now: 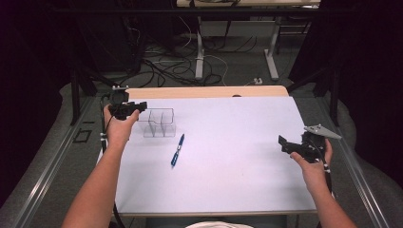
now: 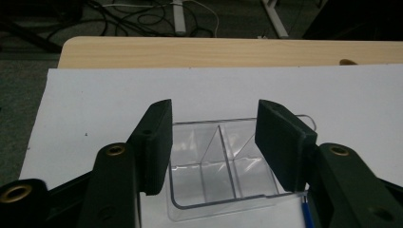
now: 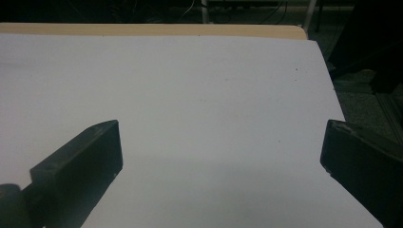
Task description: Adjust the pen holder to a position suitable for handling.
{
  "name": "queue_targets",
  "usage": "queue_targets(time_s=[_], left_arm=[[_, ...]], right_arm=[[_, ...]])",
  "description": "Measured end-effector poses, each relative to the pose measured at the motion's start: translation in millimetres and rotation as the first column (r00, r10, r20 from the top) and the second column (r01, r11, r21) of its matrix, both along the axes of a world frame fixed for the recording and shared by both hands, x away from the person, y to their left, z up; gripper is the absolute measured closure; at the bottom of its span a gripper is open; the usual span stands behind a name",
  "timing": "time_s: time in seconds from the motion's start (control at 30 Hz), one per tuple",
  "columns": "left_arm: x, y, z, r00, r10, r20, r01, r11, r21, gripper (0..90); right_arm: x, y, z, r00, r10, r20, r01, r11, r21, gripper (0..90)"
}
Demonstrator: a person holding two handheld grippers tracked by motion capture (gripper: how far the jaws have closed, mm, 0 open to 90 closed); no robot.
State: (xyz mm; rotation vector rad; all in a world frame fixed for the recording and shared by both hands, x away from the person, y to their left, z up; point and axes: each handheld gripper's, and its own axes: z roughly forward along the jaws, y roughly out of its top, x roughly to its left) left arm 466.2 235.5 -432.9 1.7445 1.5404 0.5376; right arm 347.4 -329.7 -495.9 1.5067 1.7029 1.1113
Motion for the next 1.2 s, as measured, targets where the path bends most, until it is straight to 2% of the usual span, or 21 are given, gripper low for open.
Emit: queue_targets(time_s=[0.13,0.27,0.3,0.37,0.5,0.57,0.6,0.67,0.7,0.73,0.83,1.03,1.13,1.2], left_arm=[[5.4,-0.9,-5.3,0.9999,0.005,-0.015,-0.005,0.9999,0.011,51.0],[11.9,-1.8,-11.8,0.999,0.013,-0.044,-0.012,0.9995,0.029,53.5],[13.6,-2.1,-13.7,0.9988,0.015,-0.047,-0.013,0.9993,0.034,54.4],[17.4,-3.1,-17.8,0.9974,0.014,-0.071,-0.011,0.9991,0.041,55.7],[20.1,-4.4,-21.9,0.9953,0.026,-0.093,-0.022,0.9985,0.05,58.2],[21.0,-4.2,-23.8,0.9934,0.028,-0.111,-0.019,0.9966,0.08,59.4],[21.1,-4.3,-24.5,0.9927,0.031,-0.117,-0.023,0.9969,0.075,60.2],[21.2,-3.4,-24.6,0.9916,0.032,-0.126,-0.022,0.9966,0.08,62.3],[21.3,-2.3,-24.7,0.9908,0.032,-0.132,-0.021,0.9963,0.084,63.3],[21.2,-2.4,-25.4,0.99,0.045,-0.134,-0.035,0.9963,0.078,64.5],[20.8,1.2,-24.9,0.9845,0.063,-0.164,-0.051,0.9958,0.076,67.5],[21.3,3.4,-26.4,0.977,0.088,-0.194,-0.079,0.9953,0.057,75.3],[21.9,4.6,-27.0,0.9734,0.091,-0.21,-0.081,0.9952,0.055,76.9],[23.6,7.4,-29.0,0.9681,0.087,-0.235,-0.078,0.9958,0.047,77.1]], right_arm=[[-0.5,-0.3,0.2,0.9999,-0.005,-0.01,0.005,1.0,-0.002,0.0],[0.1,-0.4,-0.6,1.0,-0.001,-0.008,0.0,1.0,-0.003,0.0],[0.1,0.7,-0.9,1.0,0.0,-0.009,0.0,1.0,0.009,0.0],[0.4,0.4,-1.0,1.0,0.005,-0.006,-0.005,1.0,0.001,0.0],[0.3,0.2,-0.9,0.9999,0.006,-0.011,-0.006,1.0,-0.003,0.0],[0.0,0.2,-0.9,0.9999,0.002,-0.013,-0.002,1.0,0.001,0.0],[-0.1,0.4,-0.9,0.9999,0.0,-0.015,0.001,1.0,0.003,0.0],[1.7,1.1,-3.0,0.9998,-0.011,0.016,0.011,1.0,0.007,0.0],[1.9,1.0,-3.2,0.9998,-0.007,0.017,0.007,1.0,0.004,0.0],[0.7,0.0,-1.9,0.9999,0.008,-0.007,-0.008,1.0,0.001,0.0],[0.9,0.4,-2.2,0.9999,0.012,-0.008,-0.012,1.0,0.001,0.0],[1.6,1.4,-3.0,0.9999,0.011,0.001,-0.011,1.0,-0.006,0.0],[1.3,1.8,-2.9,0.9999,0.01,-0.006,-0.01,1.0,-0.002,0.0],[0.5,2.1,-2.4,0.9997,0.01,-0.023,-0.01,1.0,0.002,0.0]])
